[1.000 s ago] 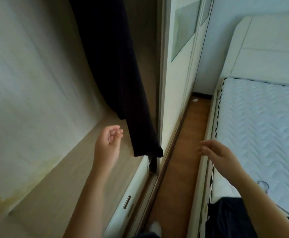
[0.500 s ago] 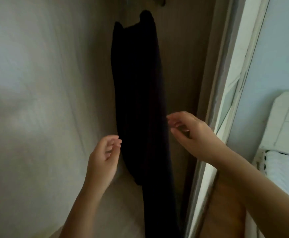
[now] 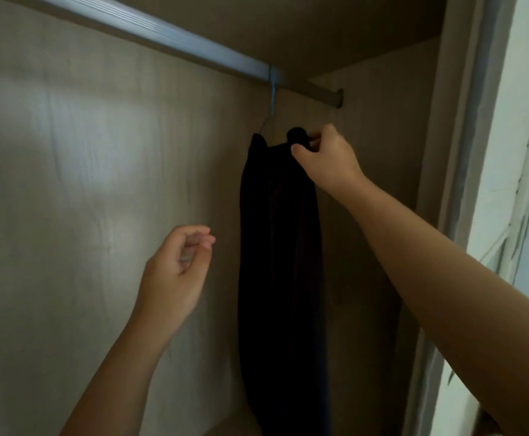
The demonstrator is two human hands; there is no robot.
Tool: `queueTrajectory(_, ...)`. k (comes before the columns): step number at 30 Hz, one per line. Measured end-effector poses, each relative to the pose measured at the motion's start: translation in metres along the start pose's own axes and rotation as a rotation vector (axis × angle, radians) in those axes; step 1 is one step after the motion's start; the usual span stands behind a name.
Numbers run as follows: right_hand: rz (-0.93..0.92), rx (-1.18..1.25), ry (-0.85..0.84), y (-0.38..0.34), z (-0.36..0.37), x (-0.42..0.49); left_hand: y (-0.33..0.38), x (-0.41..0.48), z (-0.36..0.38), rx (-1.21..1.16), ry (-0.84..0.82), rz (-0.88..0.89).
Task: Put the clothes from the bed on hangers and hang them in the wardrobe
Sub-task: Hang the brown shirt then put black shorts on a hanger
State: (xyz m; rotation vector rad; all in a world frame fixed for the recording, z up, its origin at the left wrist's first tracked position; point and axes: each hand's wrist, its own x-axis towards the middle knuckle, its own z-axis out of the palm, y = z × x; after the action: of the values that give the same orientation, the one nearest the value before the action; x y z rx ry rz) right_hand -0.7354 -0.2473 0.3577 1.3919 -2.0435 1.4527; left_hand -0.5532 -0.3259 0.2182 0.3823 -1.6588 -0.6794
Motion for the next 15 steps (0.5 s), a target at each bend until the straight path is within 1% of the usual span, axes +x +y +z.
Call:
queueTrajectory(3, 0.086, -0.093, -0.110, -0.009, 0.001, 0.029, 0.003, 0.008, -0.003, 0.019, 0.030, 0.013)
queueTrajectory(5, 0.109, -0.217, -0.149, -0.012, 0.002, 0.044, 0.002, 0.011, -0.006, 0.022, 0.047, 0.002)
queueTrajectory(8, 0.114, -0.337, -0.132, -0.009, 0.011, 0.060, 0.004, 0.014, -0.009, 0.034, 0.053, -0.002)
queueTrajectory(10, 0.099, -0.305, -0.084, -0.005, 0.018, 0.064, 0.007, 0.014, -0.010, 0.042, 0.062, -0.008)
queueTrajectory(13, 0.094, -0.174, -0.020, 0.005, 0.021, 0.068, 0.008, 0.013, -0.016, 0.073, 0.072, -0.015)
queueTrajectory(15, 0.071, -0.138, 0.018, 0.011, 0.020, 0.069, 0.007, 0.012, -0.019, 0.096, 0.067, -0.034)
